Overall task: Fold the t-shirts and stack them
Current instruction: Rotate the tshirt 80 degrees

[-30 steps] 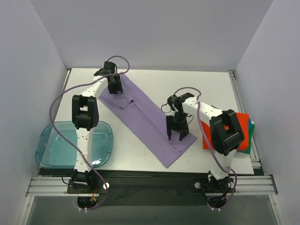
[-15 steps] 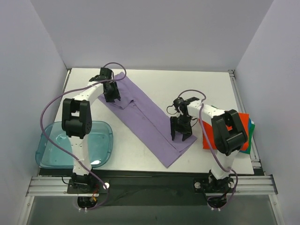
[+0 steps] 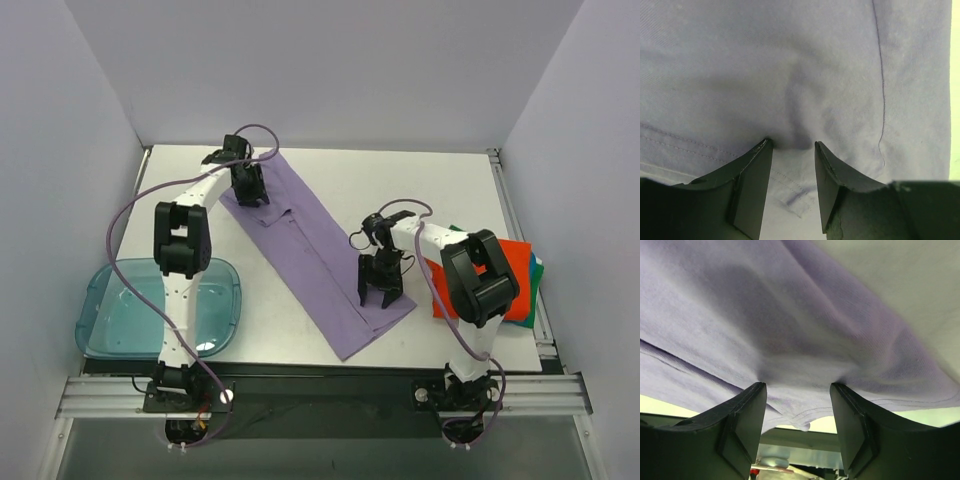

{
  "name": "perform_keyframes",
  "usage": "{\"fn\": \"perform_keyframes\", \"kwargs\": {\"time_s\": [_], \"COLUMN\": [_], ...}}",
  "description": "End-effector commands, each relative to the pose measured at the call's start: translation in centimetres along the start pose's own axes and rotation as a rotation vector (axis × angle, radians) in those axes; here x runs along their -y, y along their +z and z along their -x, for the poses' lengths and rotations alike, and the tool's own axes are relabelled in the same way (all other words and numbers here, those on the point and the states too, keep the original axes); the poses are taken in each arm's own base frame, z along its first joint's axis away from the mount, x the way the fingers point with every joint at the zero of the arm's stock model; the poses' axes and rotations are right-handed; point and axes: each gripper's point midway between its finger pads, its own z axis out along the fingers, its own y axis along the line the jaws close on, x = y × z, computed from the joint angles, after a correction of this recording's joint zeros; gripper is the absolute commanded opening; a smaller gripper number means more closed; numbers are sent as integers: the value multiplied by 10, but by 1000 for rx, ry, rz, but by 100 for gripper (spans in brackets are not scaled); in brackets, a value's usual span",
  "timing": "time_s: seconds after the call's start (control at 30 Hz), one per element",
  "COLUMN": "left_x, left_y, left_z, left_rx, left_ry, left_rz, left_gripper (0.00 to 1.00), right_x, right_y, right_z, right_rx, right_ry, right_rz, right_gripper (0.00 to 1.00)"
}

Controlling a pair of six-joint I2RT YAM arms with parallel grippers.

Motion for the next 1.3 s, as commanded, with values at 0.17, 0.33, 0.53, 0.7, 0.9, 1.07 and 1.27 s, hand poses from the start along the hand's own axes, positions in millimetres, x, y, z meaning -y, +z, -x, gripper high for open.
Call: {"fn": "perform_keyframes", "kwargs": {"time_s": [0.17, 0.33, 0.53, 0.7, 0.9, 1.07, 1.27], "left_x": [23, 38, 73, 111, 142, 150, 119], "left_y": [42, 55, 48, 10, -71, -144, -180], "left_z": [-28, -32, -19, 5, 34, 3, -109], "left_rx": [-102, -116, -65, 41, 177, 224, 164], "left_ry": [88, 80, 115, 153, 191, 264, 209], "left_rz": [-51, -135, -210, -247, -251, -217, -181], "left_gripper": [50, 50, 50, 53, 54, 54, 54], "right_x": [-37, -69, -90, -87, -54, -11, 34], "right_y": [22, 18, 6, -29, -44, -32, -20], "right_z": [-51, -57, -58, -51, -61, -84, -105], "right_rx": [-113, -104, -75, 26, 75, 45, 23], "right_ry": [20, -3, -42, -71, -81, -85, -58], "right_rz": [6, 33, 58, 69, 38, -41, -101], "right_gripper": [54, 55, 55, 55, 56, 56, 55]}}
